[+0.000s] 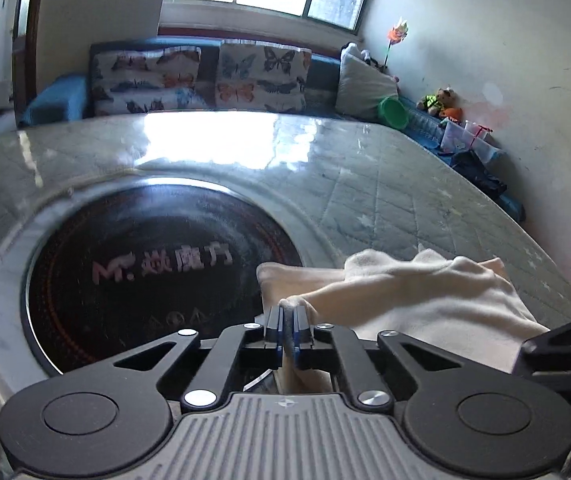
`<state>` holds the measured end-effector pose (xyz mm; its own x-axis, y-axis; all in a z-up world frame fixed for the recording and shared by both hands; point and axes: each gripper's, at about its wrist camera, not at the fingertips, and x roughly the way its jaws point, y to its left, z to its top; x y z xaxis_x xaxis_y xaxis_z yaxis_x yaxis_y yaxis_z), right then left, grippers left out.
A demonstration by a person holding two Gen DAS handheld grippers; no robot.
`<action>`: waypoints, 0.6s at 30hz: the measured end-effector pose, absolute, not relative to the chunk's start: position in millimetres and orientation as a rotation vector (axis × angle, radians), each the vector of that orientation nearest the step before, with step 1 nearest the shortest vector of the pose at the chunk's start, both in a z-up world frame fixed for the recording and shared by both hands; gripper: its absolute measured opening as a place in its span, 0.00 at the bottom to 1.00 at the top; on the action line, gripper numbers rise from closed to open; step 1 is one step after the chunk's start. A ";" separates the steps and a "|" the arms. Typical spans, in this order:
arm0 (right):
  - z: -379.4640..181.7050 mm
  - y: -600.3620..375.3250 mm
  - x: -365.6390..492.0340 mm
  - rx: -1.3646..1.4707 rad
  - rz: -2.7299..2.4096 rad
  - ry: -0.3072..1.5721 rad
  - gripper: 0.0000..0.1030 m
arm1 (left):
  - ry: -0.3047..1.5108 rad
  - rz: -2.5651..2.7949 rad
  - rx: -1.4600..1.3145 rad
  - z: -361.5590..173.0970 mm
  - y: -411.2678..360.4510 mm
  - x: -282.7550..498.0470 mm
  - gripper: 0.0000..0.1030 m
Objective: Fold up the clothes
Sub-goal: 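Grasp the folded cream shirt edge with the left gripper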
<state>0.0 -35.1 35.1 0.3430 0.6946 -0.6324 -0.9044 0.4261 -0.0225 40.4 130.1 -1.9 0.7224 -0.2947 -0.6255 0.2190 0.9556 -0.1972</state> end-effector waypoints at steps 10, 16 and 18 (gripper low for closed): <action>7.3 -20.2 -17.9 -0.444 1.109 0.593 0.44 | 0.682 -0.258 -0.028 -7.0 122.9 44.6 0.05; 23.8 -42.3 -22.6 -0.356 1.079 0.591 0.43 | 0.703 -0.246 -0.049 -12.0 127.2 45.3 0.10; 29.8 -62.0 -19.2 -0.306 1.027 0.603 0.43 | 0.690 -0.230 -0.053 -7.8 129.2 42.6 0.10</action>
<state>-19.2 -62.0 29.8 0.3761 0.7060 -0.6001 -0.8682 0.4947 0.0379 42.6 129.2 -7.8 0.7468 -0.2273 -0.6250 0.1924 0.9734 -0.1242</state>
